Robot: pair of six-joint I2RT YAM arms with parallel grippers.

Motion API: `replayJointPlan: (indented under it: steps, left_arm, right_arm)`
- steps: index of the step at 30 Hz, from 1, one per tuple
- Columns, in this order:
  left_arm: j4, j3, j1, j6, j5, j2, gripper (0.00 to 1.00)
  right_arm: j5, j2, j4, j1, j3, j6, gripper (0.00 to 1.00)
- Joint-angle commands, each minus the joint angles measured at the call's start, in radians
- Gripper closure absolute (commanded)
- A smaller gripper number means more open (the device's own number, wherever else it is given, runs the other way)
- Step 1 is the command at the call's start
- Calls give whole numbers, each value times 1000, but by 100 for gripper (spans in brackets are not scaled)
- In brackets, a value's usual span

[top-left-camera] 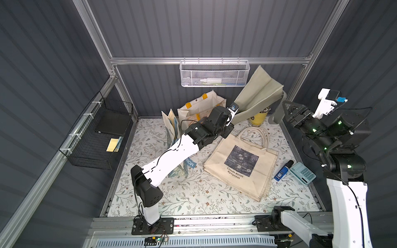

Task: Put away the canvas bag
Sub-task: Press the canvas bag.

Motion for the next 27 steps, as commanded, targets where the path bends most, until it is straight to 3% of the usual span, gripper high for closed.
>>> replayJointPlan:
  steps: [1,3,6,14,20,27]
  left_arm:
    - [92,43,-34,-19,-53,-10,100]
    - [131,18,-80,40,-95,-10,100]
    - [121,47,-137,106,-177,30,100]
    - [159,36,-180,111,-220,61,100]
    - [174,40,-204,136,-255,83,100]
    - [250,20,-292,373,-397,126,100]
  right_arm:
    - [-102,-56,108,-1,-159,142,39]
    - [-143,-85,254,1,-286,227,36]
    - [-147,-86,371,22,-347,274,34]
    - [-158,-102,618,65,-442,374,26]
    - [-85,-119,574,72,-431,344,25]
    - [-45,-143,659,71,-490,388,17]
